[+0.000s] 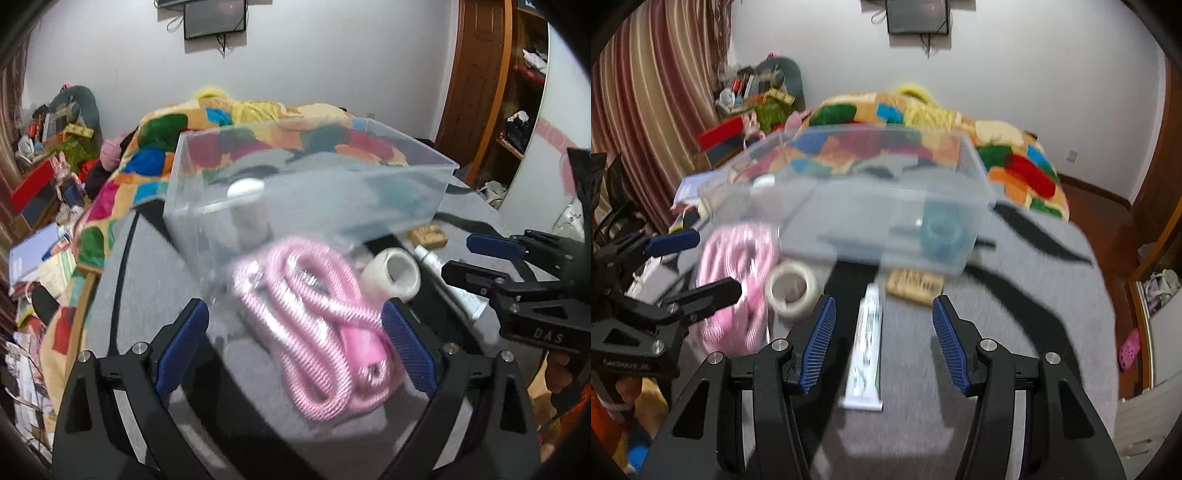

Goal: Organize objects
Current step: 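Grasp the bagged pink rope with the left tool while the right tool grasps the white tube, then carry the rope bag and tube over the clear box and release both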

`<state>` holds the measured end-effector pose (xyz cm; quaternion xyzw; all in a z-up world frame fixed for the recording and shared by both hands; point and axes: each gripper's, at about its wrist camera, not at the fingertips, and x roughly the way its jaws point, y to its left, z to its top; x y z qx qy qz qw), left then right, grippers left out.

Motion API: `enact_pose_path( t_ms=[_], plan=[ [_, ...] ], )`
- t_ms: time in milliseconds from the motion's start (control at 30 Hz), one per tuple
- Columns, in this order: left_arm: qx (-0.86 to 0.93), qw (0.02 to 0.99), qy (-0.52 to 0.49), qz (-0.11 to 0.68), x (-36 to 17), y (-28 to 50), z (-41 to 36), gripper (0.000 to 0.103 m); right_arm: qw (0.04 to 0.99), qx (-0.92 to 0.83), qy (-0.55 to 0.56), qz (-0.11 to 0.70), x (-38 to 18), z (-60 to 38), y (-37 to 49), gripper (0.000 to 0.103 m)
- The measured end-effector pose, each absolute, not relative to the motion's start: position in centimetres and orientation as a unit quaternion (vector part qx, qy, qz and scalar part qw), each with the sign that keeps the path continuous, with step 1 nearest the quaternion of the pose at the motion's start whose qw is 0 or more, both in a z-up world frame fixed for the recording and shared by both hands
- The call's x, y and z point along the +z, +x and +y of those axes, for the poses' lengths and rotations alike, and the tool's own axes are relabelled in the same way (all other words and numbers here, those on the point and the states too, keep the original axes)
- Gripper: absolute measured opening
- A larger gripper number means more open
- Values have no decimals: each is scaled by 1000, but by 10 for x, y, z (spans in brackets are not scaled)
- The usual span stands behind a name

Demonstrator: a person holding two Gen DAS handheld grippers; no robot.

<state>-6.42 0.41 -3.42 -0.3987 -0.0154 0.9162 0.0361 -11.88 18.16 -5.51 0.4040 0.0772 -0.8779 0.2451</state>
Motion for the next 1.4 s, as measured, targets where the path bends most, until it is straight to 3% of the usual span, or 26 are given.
enact_pose_path(
  t_ms=[133, 433, 600, 667, 967, 1400],
  plan=[
    [913, 23, -407, -30, -39, -53, -19, 96, 250, -870, 419, 73, -68, 184, -120, 49],
    [905, 60, -415, -75, -36, -48, -20, 96, 253, -870, 417, 72, -74, 181, -115, 16],
    [907, 50, -415, -52, -41, -59, 5, 95, 253, -873, 412, 58, -73, 182, -107, 16],
    [907, 44, -417, -51, -46, -65, 8, 76, 255, -874, 410, 53, -72, 182, -102, 15],
    [923, 30, -380, -44, -47, -45, 10, 55, 265, -875, 402, 37, -72, 181, -93, 15],
    [941, 44, -336, -25, -13, -19, 6, 49, 266, -898, 350, 14, -32, 191, -89, 15]
  ],
)
